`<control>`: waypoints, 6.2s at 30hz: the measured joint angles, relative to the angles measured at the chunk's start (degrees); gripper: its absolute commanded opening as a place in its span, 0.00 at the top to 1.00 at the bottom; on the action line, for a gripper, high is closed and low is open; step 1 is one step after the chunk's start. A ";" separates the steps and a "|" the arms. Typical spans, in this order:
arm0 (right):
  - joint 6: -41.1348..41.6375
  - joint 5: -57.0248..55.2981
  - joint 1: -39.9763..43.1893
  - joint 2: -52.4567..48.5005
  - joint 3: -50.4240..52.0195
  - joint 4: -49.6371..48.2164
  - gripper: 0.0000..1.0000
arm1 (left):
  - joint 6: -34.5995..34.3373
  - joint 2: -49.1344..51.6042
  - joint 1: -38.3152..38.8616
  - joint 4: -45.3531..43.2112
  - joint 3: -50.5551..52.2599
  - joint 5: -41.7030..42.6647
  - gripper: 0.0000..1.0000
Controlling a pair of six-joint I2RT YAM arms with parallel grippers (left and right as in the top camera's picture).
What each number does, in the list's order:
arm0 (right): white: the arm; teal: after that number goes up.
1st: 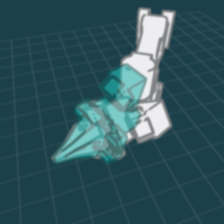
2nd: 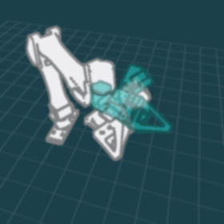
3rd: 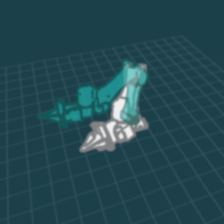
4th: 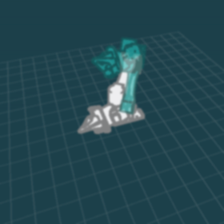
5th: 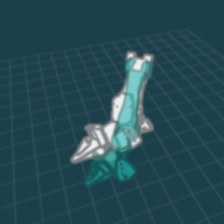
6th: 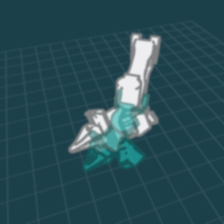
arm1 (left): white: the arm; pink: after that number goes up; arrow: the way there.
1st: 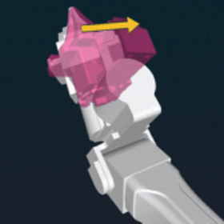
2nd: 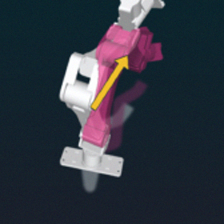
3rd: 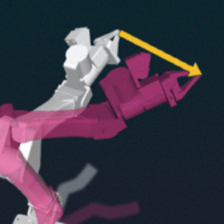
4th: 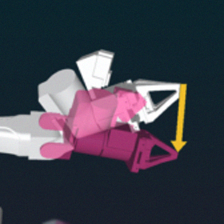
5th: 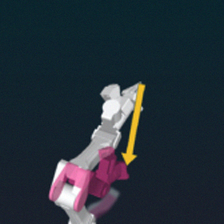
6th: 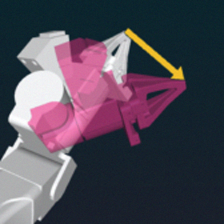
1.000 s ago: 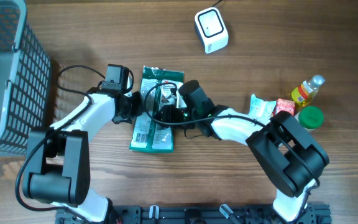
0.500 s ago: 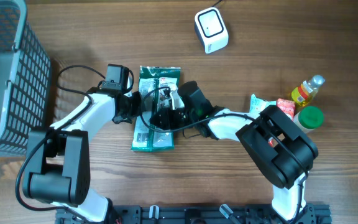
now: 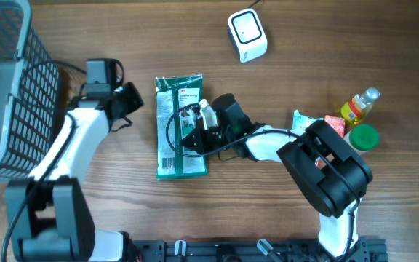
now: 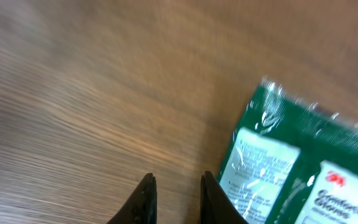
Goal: Scan the item barcode
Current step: 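Lift the glove pack and swing it up toward the scanner, then hold the glove pack against the white scanner, then carry the glove pack down and right toward the table centre, then lower the glove pack onto the table and open the right gripper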
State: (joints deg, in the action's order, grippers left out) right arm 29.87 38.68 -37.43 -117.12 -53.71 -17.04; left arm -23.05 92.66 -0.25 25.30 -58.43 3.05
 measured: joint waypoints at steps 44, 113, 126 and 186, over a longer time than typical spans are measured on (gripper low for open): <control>-91.43 -42.23 5.51 15.19 -63.67 67.45 0.96 | -0.20 -1.92 -7.17 0.17 -0.04 -1.73 0.00; -82.44 -47.67 11.61 -14.78 -63.65 54.21 0.96 | -0.22 -1.92 -7.17 0.17 -0.04 -1.73 0.00; -73.46 -47.45 11.63 -4.79 -63.63 57.81 0.96 | -0.22 -1.92 -7.17 0.15 -0.04 -1.73 0.00; -7.61 -46.42 13.11 7.39 -31.17 61.92 0.00 | -0.20 -1.92 -7.17 0.22 -0.04 -1.73 0.00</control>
State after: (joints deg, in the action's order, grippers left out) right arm 22.26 -7.75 -24.32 -109.73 -84.88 44.88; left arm -23.24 90.74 -7.42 25.52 -58.48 1.32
